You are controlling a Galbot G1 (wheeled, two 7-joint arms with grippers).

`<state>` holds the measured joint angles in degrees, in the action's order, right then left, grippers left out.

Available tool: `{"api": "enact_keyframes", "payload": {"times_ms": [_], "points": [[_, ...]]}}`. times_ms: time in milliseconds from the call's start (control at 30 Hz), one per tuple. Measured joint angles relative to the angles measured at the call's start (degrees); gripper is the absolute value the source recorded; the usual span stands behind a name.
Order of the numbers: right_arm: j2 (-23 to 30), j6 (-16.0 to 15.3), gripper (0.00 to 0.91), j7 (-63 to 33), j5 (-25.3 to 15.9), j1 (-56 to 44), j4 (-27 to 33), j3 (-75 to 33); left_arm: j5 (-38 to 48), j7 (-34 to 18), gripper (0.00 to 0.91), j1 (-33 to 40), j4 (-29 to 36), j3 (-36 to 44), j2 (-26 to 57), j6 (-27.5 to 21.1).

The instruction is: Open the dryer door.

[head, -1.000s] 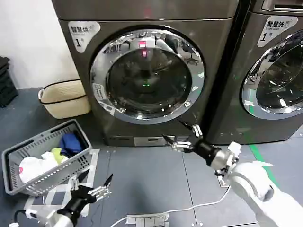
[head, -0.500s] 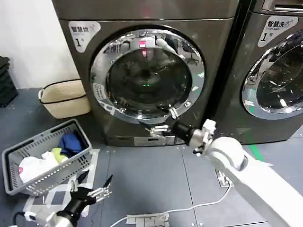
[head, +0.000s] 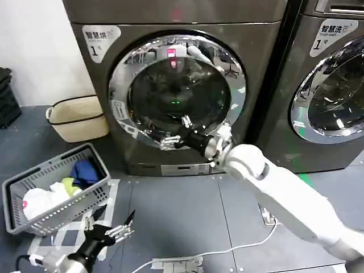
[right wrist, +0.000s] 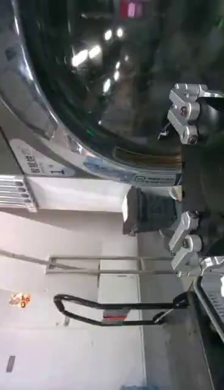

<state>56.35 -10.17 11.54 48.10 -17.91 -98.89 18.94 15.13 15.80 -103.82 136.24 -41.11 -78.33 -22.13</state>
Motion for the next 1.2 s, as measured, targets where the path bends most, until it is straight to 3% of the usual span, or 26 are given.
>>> {"api": "enact_keyframes", "payload": {"times_ms": [1200], "points": [[8.1,0.99,0.907,3.59,0.27,9.25,13.33,6.16,-0.25,-0.01,0.907,-0.25,0.22,0.04,-0.16,-0.22]]}}
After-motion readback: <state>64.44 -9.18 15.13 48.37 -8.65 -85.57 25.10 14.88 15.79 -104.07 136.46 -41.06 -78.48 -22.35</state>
